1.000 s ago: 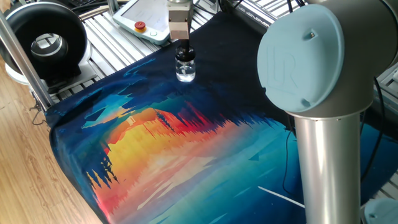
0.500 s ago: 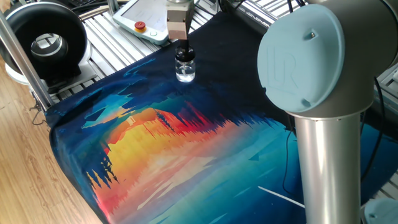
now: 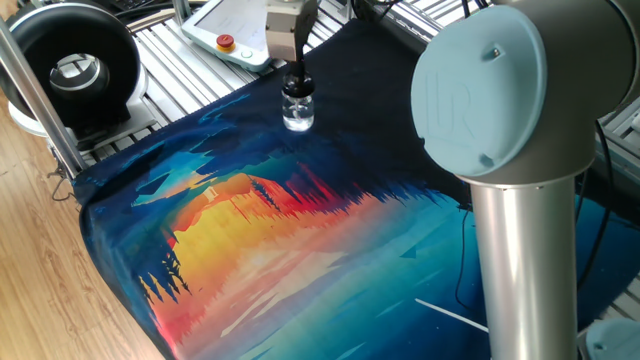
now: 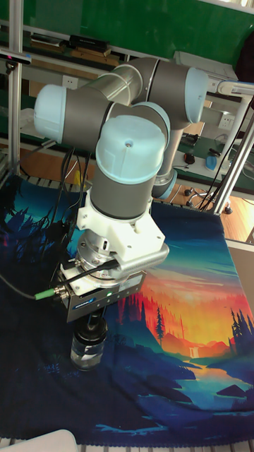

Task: Screw the lid onto the jar

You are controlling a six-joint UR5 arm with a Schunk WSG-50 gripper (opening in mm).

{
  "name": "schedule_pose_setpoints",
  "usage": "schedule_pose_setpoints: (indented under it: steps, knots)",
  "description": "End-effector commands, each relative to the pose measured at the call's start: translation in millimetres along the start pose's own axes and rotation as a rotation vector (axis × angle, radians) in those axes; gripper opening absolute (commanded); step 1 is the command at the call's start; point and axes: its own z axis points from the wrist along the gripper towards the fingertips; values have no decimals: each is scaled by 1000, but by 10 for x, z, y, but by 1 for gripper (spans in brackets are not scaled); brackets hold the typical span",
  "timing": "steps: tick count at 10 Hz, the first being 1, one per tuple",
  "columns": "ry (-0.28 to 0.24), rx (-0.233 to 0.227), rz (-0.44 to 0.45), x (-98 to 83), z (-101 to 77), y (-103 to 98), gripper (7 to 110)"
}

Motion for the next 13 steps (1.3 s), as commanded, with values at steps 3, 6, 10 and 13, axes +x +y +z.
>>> schedule_pose_setpoints:
  steps: [3,6,10,13]
  knots:
    - [-9,-10,215,-21,-9,-18,7]
    - [-12,1,323,-46,13,-45,7]
    - [-9,-64,468,-144,-40,147,7]
    - [-27,-149,558,-243,-25,276,7]
